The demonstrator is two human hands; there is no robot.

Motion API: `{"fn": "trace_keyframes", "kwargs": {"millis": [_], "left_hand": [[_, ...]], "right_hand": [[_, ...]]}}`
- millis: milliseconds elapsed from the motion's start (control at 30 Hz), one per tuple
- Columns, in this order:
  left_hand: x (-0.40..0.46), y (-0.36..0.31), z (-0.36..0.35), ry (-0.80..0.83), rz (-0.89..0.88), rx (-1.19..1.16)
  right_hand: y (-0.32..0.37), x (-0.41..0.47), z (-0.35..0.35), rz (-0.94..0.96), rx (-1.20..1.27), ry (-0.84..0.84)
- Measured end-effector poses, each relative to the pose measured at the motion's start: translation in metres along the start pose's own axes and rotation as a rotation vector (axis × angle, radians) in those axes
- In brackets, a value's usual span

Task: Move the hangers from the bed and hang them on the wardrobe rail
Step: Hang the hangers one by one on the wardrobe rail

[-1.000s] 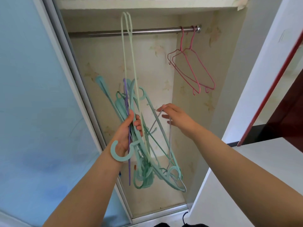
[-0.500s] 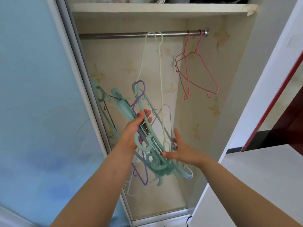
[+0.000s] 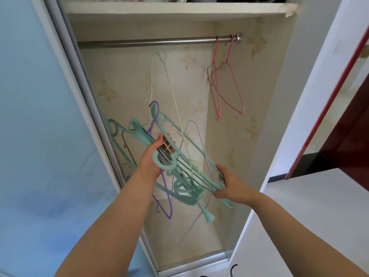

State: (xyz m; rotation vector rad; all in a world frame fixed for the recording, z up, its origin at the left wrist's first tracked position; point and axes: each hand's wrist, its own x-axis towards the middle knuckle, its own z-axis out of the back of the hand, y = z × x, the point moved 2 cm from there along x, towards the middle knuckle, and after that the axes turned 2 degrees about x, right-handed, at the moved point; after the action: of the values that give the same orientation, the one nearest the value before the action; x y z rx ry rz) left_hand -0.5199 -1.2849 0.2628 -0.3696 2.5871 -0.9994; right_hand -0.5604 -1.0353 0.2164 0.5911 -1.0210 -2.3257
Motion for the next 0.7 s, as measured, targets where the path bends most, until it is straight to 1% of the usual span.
{"fn": "trace_keyframes", "kwargs": {"millis": [133,400,467,533,567,600,700], "left_hand": [[0.006,0.003,0.0,-0.043,0.085,-0.125],[0.009,0.003,0.003,-0.013,0.092,-0.173],[0.009,0.002,0.004,-0.023,0.069,-0.163],[0.009,0.0,0.005,-0.043,0.034,-0.144],[0.01,-0.001,0.005,-0.046,0.021,-0.145],[0.01,-0.002,0.004,-0.039,0.017,-0.157],[0.012,-0.008,0.005,-0.012,0.034,-0.203]], "right_hand": [[0.0,-0.003,0.014,-0.006,0.04,-0.041],[0.008,-0.005,0.03,0.016,0.08,-0.102],[0.011,-0.007,0.033,0.018,0.041,-0.152],[0.014,-0.009,0.037,0.011,-0.064,-0.207],[0.017,-0.011,0.039,-0.001,-0.081,-0.2],[0.02,-0.011,0.041,-0.015,-0.042,-0.161],[0.025,-0.014,0.044,-0.039,0.183,0.025]]}}
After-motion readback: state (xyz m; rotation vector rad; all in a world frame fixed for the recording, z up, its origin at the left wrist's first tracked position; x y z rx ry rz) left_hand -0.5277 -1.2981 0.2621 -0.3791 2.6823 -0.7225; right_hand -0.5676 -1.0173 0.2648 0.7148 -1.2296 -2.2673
